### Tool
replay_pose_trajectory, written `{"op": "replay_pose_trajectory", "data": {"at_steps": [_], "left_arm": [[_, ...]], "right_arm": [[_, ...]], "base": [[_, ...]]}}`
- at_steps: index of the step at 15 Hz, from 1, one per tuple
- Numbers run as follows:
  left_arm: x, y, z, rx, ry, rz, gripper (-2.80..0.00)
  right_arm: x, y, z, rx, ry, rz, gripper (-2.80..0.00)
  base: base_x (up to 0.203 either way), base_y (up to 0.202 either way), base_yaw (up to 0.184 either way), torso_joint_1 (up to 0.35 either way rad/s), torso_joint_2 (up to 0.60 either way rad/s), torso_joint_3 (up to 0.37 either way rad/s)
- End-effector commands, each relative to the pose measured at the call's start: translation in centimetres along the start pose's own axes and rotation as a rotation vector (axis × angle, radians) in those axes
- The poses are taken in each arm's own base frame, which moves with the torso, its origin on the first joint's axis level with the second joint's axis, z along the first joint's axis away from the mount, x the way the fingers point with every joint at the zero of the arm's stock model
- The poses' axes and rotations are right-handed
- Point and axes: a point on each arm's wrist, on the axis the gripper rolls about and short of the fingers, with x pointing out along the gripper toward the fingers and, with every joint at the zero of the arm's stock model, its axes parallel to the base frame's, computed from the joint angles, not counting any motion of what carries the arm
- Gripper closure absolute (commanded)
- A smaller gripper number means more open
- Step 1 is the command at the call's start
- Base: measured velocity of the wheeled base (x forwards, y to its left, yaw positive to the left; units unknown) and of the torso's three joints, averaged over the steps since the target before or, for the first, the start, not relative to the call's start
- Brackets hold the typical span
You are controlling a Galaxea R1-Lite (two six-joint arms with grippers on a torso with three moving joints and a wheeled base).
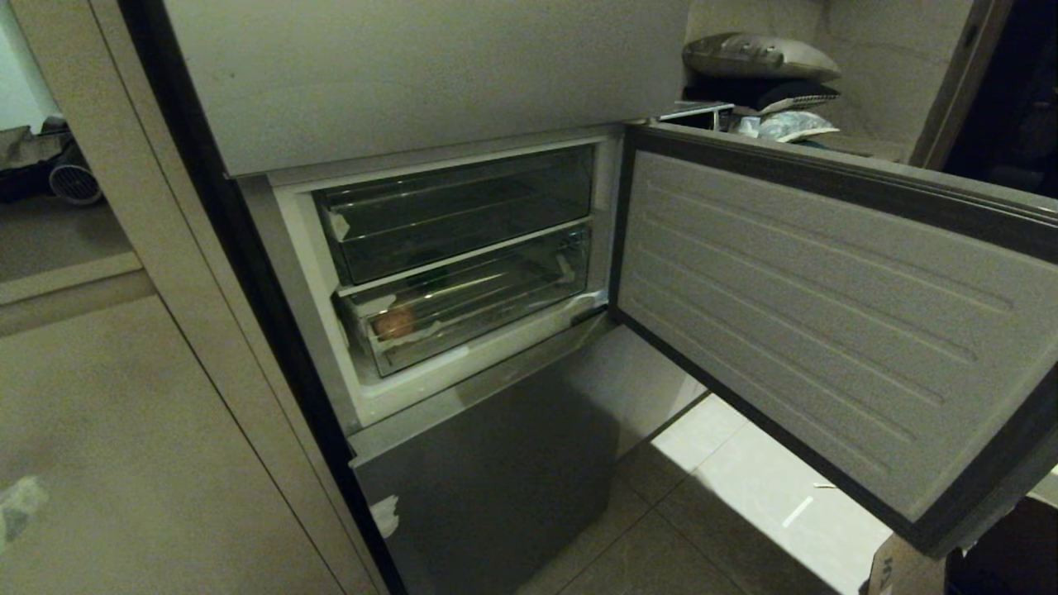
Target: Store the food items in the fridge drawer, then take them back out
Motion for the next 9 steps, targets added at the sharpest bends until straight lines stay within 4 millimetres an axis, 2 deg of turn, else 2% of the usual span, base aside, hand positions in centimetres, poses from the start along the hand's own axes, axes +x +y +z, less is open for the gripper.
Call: {"op": "replay_pose_trajectory", "data": {"at_steps": [1, 3, 5, 7, 9], "left_arm": [[-2.9, 1.6, -1.4, 0.059, -0.081, 0.137, 0.00], [-3.2, 2.7, -5.0, 0.164, -0.002, 0.149, 0.00], [-3.9, 3.4, -7.9, 0.287, 0.027, 0.019, 0.00], [-4.9, 3.8, -9.8, 0.350, -0.001, -0.100, 0.00], [-5.7, 4.1, -11.0, 0.370, -0.012, -0.132, 0.00]], "right_arm": [[0.2, 0.0, -0.8, 0.007, 0.025, 0.000, 0.00], [0.2, 0.0, -0.8, 0.010, 0.025, -0.002, 0.00], [0.2, 0.0, -0.8, 0.010, 0.025, -0.002, 0.00], [0.2, 0.0, -0.8, 0.010, 0.025, -0.002, 0.00], [0.2, 0.0, -0.8, 0.003, 0.025, 0.000, 0.00]], "base": [[0.000, 0.000, 0.000, 0.000, 0.00, 0.000], [0.000, 0.000, 0.000, 0.000, 0.00, 0.000], [0.000, 0.000, 0.000, 0.000, 0.00, 0.000], [0.000, 0.000, 0.000, 0.000, 0.00, 0.000], [0.000, 0.000, 0.000, 0.000, 0.00, 0.000]]}}
